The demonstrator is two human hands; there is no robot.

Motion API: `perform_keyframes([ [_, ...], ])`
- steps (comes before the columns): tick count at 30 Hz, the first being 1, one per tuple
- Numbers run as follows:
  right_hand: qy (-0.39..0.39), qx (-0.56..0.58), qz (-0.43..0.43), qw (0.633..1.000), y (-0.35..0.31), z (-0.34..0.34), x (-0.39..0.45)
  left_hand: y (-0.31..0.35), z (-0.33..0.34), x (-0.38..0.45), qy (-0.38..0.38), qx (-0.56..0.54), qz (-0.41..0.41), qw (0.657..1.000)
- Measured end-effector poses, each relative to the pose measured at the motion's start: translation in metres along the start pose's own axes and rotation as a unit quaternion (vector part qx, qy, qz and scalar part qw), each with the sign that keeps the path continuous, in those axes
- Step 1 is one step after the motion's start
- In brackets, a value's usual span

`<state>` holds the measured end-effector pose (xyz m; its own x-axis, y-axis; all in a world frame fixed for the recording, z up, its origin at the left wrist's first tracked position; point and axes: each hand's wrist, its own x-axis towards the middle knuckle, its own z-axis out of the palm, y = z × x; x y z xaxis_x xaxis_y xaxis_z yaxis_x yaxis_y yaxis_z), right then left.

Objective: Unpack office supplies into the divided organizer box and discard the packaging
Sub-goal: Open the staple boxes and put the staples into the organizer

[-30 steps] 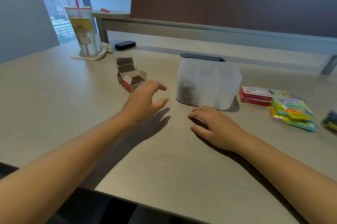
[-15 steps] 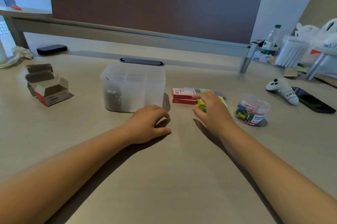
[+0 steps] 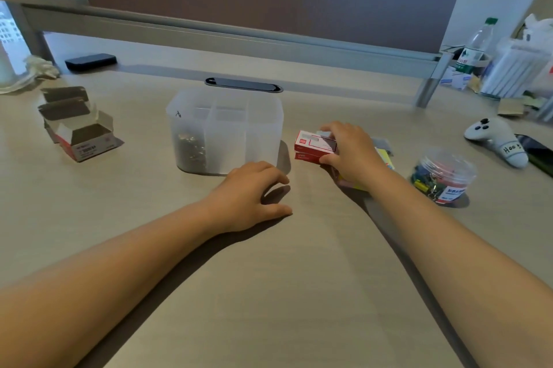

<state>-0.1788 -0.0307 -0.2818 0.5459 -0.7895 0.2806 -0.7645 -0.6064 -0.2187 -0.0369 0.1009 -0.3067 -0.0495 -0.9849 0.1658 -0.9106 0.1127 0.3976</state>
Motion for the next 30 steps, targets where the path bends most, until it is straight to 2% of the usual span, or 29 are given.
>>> perform_keyframes([
  [3, 0.020, 0.050, -0.029, 0.998, -0.004, -0.010, -0.012, 0.001, 0.000, -0.002, 0.029, -0.039, -0.003, 0.999],
  [5, 0.023, 0.145, -0.028, 0.989, -0.010, -0.019, -0.028, 0.004, -0.002, -0.004, 0.075, -0.096, -0.027, 0.992],
  [8, -0.022, 0.255, -0.012, 0.967, -0.019, -0.028, -0.054, 0.012, -0.006, -0.007, 0.135, -0.158, -0.053, 0.977],
  [12, -0.050, 0.324, -0.033, 0.944, -0.030, -0.026, -0.076, 0.020, -0.008, -0.012, 0.103, -0.185, -0.045, 0.976],
  [20, 0.027, 0.408, -0.018, 0.912, -0.048, -0.015, -0.080, 0.008, -0.022, -0.027, 0.127, -0.251, -0.031, 0.959],
  [30, 0.048, 0.468, -0.030, 0.882, -0.063, 0.001, -0.080, -0.007, -0.029, -0.041, 0.110, -0.329, -0.063, 0.936],
])
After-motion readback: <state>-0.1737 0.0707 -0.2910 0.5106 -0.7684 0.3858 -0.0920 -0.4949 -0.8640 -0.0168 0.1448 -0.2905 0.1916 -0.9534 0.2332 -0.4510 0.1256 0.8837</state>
